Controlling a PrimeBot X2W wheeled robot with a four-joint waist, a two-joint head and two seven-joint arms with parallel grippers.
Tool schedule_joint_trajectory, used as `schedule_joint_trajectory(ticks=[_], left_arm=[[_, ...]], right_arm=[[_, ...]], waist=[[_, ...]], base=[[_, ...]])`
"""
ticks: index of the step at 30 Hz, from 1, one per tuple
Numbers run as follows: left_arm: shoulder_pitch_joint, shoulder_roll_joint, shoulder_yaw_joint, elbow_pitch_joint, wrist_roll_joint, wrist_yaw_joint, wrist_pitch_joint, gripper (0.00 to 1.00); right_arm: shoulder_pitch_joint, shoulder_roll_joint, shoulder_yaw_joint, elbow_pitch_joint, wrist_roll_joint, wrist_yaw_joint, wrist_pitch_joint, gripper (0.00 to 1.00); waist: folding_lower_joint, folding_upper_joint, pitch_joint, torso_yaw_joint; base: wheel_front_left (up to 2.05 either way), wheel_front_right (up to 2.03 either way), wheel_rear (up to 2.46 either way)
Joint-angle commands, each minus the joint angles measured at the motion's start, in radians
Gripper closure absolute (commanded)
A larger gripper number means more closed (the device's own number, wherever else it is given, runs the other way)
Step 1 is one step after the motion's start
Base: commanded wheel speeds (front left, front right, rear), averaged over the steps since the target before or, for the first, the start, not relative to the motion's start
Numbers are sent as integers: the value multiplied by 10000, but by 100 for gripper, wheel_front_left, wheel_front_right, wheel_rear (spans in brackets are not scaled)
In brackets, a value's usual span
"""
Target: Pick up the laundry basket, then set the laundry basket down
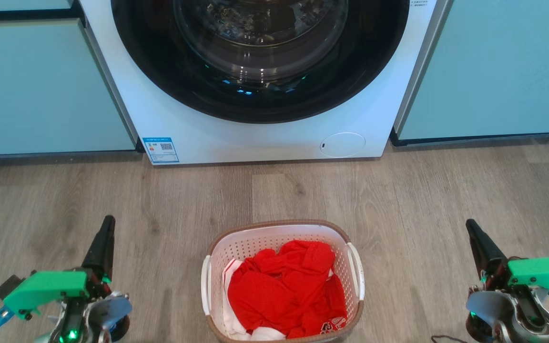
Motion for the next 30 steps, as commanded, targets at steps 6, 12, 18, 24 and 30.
schedule_joint_trajectory(ticks=[6,12,18,24,30], left_arm=[[-595,66,360,-331,79,-67,71,100],[-595,66,360,-331,79,-67,71,100],[-595,66,360,-331,79,-67,71,100],[-595,66,360,-331,79,-67,71,100],[-595,66,360,-331,79,-67,71,100]], right_arm=[[-474,-79,177,-309,-70,-15,75,100],[-474,-79,177,-309,-70,-15,75,100],[-474,-79,177,-309,-70,-15,75,100],[-474,-79,177,-309,-70,-15,75,100],[-474,-79,177,-309,-70,-15,75,100]], waist=[[0,-1,0,0],[0,-1,0,0],[0,-1,0,0],[0,-1,0,0],[0,-1,0,0]], base=[[0,0,0],[0,0,0],[0,0,0],[0,0,0],[0,0,0]])
